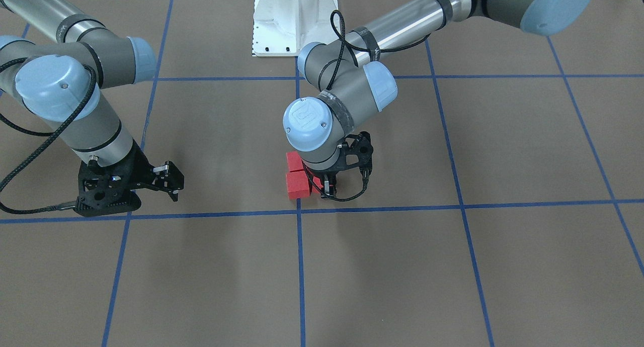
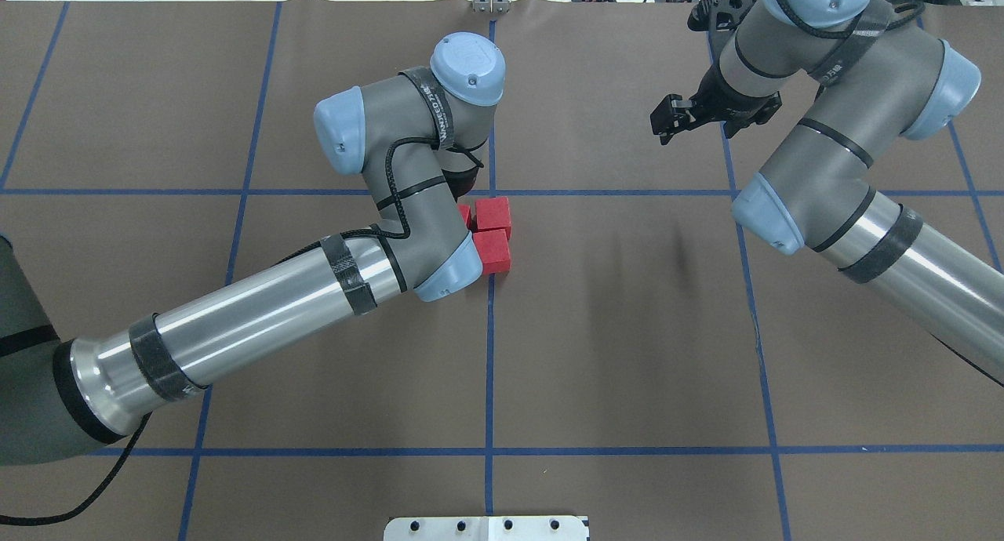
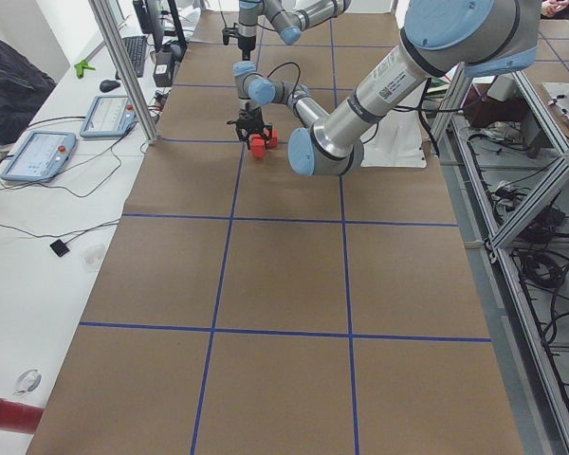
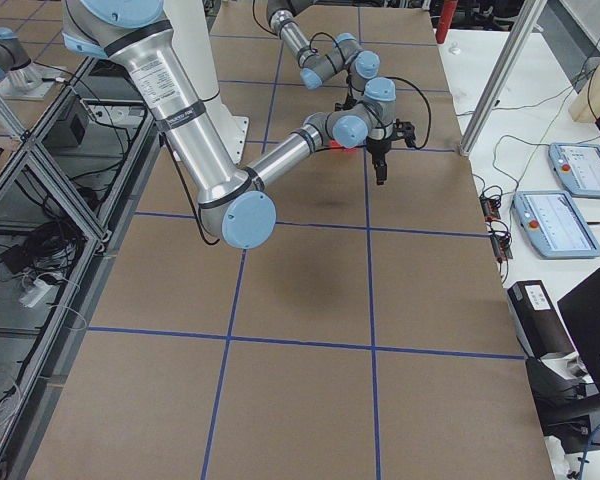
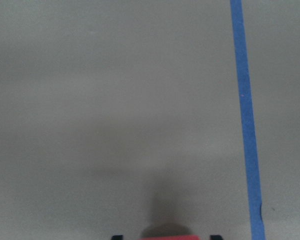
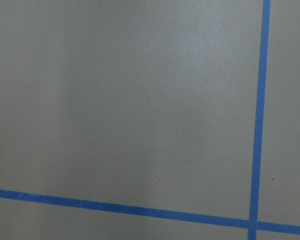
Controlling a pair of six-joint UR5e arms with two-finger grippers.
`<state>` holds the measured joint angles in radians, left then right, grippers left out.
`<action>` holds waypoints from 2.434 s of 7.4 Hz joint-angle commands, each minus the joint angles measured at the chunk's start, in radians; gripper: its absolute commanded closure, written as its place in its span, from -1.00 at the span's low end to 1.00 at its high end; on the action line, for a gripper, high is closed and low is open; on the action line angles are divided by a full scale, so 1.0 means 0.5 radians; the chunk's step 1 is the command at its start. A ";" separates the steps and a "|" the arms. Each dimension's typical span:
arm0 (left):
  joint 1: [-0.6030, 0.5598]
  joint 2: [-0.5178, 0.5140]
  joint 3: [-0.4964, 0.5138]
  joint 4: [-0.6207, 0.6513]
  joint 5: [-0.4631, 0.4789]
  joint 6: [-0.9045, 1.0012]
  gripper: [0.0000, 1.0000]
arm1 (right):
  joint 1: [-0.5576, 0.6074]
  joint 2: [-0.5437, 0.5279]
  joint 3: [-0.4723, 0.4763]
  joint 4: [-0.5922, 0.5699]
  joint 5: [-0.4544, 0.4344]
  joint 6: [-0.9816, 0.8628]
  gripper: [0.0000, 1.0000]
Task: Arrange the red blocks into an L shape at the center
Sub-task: 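Hold the left gripper on the placed cube and open it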
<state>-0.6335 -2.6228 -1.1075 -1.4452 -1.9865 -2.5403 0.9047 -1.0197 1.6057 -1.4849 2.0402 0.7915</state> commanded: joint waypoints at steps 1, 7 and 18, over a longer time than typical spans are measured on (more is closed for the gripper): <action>0.000 -0.001 0.000 0.000 0.000 0.000 -0.47 | 0.001 0.002 -0.002 0.000 0.000 0.000 -0.98; 0.009 0.002 0.006 -0.039 0.000 -0.003 -0.55 | -0.002 0.008 0.001 0.000 0.000 0.003 -0.98; 0.006 -0.004 -0.003 -0.046 -0.003 -0.031 0.06 | -0.002 0.008 0.001 0.000 0.000 0.009 -0.98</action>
<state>-0.6294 -2.6240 -1.1081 -1.4680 -1.9880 -2.5554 0.9036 -1.0148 1.6061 -1.4849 2.0402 0.7952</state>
